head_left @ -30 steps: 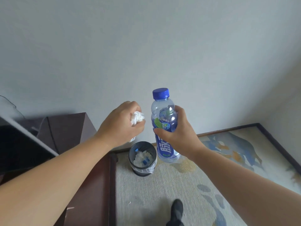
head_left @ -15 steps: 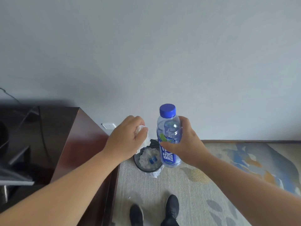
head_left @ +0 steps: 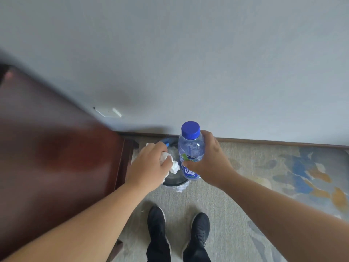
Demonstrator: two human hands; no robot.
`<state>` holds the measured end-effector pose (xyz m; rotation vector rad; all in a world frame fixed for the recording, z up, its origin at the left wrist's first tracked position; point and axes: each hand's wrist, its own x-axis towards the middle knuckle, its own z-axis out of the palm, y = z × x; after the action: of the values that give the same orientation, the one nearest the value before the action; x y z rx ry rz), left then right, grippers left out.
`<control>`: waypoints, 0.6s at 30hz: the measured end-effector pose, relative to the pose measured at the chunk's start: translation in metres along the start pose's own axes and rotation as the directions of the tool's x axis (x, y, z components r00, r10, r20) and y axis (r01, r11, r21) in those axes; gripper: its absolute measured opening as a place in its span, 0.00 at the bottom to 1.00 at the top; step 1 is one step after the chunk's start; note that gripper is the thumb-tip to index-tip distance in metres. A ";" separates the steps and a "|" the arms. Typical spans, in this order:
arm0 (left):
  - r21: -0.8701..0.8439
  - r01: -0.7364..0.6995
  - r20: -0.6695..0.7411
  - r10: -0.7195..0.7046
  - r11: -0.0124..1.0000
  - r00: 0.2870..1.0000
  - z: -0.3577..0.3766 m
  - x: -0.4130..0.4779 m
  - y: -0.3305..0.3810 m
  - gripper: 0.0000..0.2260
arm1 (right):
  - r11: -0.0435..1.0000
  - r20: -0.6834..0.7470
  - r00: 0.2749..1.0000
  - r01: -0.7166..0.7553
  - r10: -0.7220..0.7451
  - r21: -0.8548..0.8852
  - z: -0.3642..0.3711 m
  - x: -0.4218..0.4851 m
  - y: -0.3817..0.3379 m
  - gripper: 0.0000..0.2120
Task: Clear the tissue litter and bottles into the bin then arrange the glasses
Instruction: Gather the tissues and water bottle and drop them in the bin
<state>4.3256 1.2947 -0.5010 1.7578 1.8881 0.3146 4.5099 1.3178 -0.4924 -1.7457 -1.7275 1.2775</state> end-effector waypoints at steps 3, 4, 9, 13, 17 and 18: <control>0.041 0.042 0.015 -0.042 0.998 0.999 0.045 0.019 -0.030 0.05 | 0.999 0.013 0.999 -0.036 0.036 -0.038 0.033 0.026 0.037 0.38; 0.055 0.062 0.021 -0.063 0.997 0.998 0.060 0.025 -0.040 0.05 | 0.997 0.023 0.998 -0.049 0.050 -0.056 0.044 0.034 0.050 0.38; 0.122 0.170 0.097 -0.183 0.978 0.978 0.122 0.051 -0.083 0.08 | 0.986 0.035 0.993 -0.109 0.114 -0.123 0.092 0.064 0.102 0.39; 0.137 0.126 0.159 -0.147 0.983 0.976 0.153 0.064 -0.104 0.13 | 0.974 0.046 0.987 -0.144 0.154 -0.175 0.115 0.081 0.126 0.40; 0.140 0.101 0.238 -0.133 0.985 0.962 0.158 0.068 -0.113 0.16 | 0.960 0.065 0.978 -0.179 0.197 -0.216 0.121 0.089 0.134 0.43; 0.151 0.097 0.245 -0.133 0.984 0.960 0.155 0.068 -0.114 0.17 | 0.956 0.064 0.976 -0.187 0.207 -0.227 0.119 0.088 0.132 0.43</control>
<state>4.3098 1.3179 -0.7028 1.6752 1.8507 -0.0845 4.4799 1.3371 -0.6875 -2.0613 -1.8418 1.3024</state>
